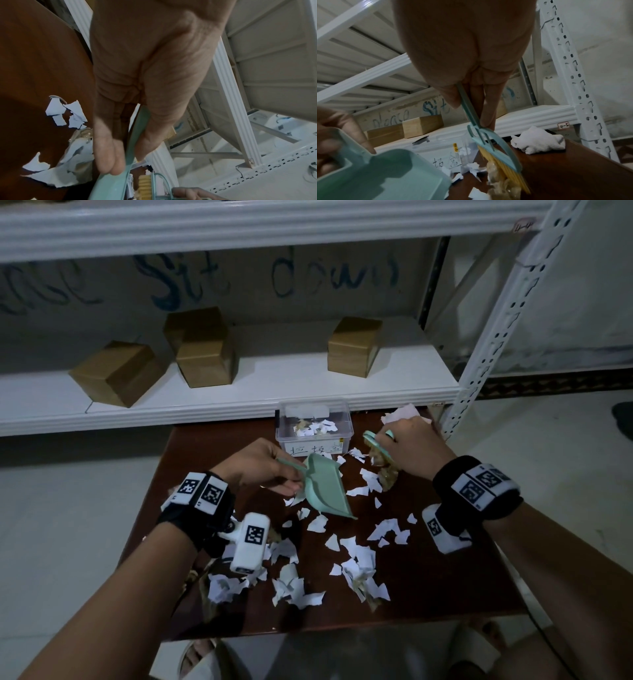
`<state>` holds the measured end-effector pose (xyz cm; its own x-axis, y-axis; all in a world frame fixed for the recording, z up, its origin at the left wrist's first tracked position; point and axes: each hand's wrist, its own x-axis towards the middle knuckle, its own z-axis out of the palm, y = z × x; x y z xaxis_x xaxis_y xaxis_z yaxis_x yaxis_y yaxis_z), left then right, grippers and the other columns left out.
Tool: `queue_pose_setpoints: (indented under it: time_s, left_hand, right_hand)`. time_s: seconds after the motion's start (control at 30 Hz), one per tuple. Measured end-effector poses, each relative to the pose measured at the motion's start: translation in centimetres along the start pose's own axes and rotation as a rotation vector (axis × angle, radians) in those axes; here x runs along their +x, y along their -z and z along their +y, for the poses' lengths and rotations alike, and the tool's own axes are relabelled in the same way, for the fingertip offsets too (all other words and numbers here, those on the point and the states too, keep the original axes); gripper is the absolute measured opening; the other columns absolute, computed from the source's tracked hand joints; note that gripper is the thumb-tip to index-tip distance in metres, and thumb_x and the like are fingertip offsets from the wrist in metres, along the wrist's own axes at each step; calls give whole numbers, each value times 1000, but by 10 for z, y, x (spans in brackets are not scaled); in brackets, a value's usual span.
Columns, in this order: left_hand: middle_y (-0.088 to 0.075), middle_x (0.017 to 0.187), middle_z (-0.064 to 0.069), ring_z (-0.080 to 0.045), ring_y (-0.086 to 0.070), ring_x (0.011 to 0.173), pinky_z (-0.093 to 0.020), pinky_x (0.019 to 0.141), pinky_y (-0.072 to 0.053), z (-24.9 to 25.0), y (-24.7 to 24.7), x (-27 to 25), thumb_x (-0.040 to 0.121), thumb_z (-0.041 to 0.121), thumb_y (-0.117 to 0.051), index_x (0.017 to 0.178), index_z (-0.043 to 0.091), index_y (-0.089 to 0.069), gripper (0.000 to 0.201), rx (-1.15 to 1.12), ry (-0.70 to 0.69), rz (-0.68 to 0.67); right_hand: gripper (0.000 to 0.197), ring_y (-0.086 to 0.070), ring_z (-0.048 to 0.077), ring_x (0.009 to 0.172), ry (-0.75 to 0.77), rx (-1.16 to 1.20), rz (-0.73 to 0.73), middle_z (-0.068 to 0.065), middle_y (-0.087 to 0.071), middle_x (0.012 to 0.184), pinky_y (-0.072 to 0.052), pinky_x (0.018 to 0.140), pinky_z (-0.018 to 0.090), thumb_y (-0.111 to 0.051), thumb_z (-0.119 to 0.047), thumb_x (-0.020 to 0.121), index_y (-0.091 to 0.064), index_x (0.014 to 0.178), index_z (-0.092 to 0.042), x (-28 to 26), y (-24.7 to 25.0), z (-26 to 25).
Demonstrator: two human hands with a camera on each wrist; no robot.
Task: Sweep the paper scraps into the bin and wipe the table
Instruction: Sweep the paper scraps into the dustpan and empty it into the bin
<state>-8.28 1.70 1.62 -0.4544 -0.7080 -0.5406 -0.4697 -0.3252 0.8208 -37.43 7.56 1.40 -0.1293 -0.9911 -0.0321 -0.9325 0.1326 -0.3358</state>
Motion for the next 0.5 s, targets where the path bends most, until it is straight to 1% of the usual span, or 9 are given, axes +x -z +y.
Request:
queue_pose_setpoints:
  time_s: [0.07,0.13,0.2,0.27,0.33,0.37,0.43,0.47,0.5]
  left_hand:
    - [-75,97,-29,-23,-77,77,-36,79,-64,-2,-1,3,88,-7,-71,113,-8,-73,25,18,6,0]
    - [-77,94,-25,-22,-77,78,-34,79,-64,-4,-2,6,89,-6,-71,112,-5,-75,23,49,8,-5]
    - [-77,92,-23,-20,-77,76,-32,77,-64,-5,-3,9,89,-6,-70,109,-2,-76,21,69,12,-10]
    - [-78,89,-20,-18,-76,73,-29,73,-65,-5,-4,11,89,-6,-70,105,2,-77,20,89,21,-21]
    - [-78,87,-18,-16,-76,71,-25,68,-64,-4,-7,12,88,-5,-71,103,4,-77,18,104,23,-31]
    - [-78,87,-18,-16,-76,70,-24,66,-63,-5,-8,13,88,-5,-71,102,4,-78,17,108,24,-31]
    - [-78,86,-18,-15,-76,70,-23,64,-62,-5,-9,15,88,-3,-73,102,2,-77,15,122,27,-28]
    - [-78,86,-17,-15,-76,69,-24,64,-62,-6,-10,16,88,-2,-73,104,1,-76,16,137,26,-28]
    - [-78,85,-17,-15,-75,69,-24,64,-62,-6,-11,17,88,-1,-73,106,-2,-75,18,156,27,-27]
  right_hand:
    - [35,-56,27,84,22,17,-30,11,-69,95,-39,75,33,-46,-35,108,-71,102,-12,-2,1,-7]
    - [35,-56,27,83,59,31,-61,11,-69,92,-42,75,33,-47,-35,107,-72,100,-12,-6,2,-13]
    - [36,-58,28,82,67,85,-74,12,-69,90,-45,77,35,-48,-34,106,-73,97,-10,-6,2,-14]
    - [37,-62,32,85,97,166,-57,15,-71,89,-48,83,40,-51,-28,106,-74,91,-3,-6,0,-15]
    - [38,-63,37,86,142,223,-23,20,-71,84,-46,85,45,-54,-20,103,-70,82,7,-8,-2,-16]
    - [41,-62,37,81,142,247,-20,21,-69,77,-45,83,44,-55,-18,102,-65,75,11,-9,-2,-17]
    - [47,-56,38,69,157,293,-14,23,-60,65,-45,75,44,-58,-18,100,-50,65,12,-10,-1,-17]
    - [48,-56,39,67,162,317,-13,25,-57,63,-46,72,46,-59,-19,99,-47,64,12,-11,0,-18]
    - [48,-57,41,67,166,338,-10,26,-57,64,-48,70,49,-60,-20,98,-47,65,13,-12,1,-18]
